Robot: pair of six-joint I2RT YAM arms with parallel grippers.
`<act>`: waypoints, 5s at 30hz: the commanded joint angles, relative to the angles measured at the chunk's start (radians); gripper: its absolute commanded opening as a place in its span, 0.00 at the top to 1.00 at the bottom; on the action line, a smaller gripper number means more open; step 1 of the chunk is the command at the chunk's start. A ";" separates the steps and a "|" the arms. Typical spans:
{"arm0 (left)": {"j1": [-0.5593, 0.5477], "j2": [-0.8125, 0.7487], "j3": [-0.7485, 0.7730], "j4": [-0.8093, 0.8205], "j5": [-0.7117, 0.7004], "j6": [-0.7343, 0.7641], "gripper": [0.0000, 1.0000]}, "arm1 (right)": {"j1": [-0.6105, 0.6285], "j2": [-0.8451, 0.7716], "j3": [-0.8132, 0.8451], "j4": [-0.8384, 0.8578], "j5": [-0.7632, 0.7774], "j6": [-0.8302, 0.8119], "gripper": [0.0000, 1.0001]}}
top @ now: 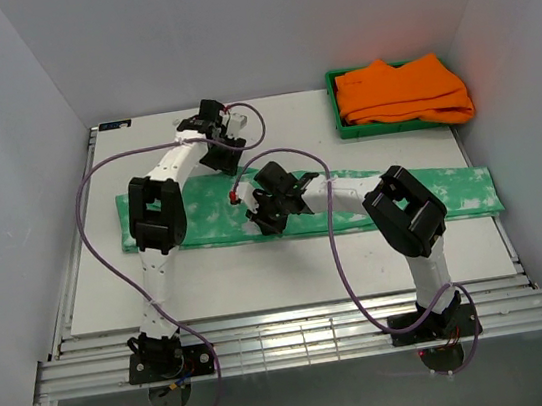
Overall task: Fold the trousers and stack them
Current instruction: Fold the trousers
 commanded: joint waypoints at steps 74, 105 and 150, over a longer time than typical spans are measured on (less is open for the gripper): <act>0.455 -0.472 -0.688 0.465 0.414 -0.265 0.18 | -0.673 -0.157 -0.033 -0.336 0.017 -0.119 0.47; 0.696 -0.660 -0.860 0.252 0.397 0.061 0.16 | -1.342 -0.386 -0.119 -0.597 -0.042 -0.208 0.19; 0.695 -0.674 -0.986 0.321 0.435 0.025 0.17 | -0.768 -0.458 -0.052 -0.434 -0.444 0.087 0.92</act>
